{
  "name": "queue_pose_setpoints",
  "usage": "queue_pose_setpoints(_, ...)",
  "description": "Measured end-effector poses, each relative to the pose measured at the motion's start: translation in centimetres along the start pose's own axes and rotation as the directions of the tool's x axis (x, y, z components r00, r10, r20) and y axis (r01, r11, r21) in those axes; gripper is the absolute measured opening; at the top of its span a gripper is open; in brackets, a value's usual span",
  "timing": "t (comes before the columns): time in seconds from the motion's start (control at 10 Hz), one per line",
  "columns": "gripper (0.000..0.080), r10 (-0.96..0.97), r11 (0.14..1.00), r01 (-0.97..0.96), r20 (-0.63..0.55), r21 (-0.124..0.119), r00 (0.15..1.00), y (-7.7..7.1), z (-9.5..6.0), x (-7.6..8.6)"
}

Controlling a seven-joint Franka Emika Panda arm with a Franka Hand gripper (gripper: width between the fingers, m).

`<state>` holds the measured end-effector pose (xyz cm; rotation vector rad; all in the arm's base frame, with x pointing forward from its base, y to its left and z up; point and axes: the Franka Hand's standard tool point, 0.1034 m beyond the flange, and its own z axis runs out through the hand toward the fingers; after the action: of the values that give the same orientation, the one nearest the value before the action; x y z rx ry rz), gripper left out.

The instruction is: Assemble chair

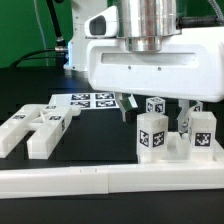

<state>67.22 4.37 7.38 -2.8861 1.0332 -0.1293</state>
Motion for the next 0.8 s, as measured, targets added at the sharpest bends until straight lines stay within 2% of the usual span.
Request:
queue_pose_setpoints(0.3,0.0649,-0.259,0.966,0.259,0.001,-0.004,0.966,0.12,0.14,-0.01)
queue_pose_setpoints(0.8,0.0649,-0.586,0.81,0.586,0.004,-0.013,0.81,0.19,0.32,-0.04)
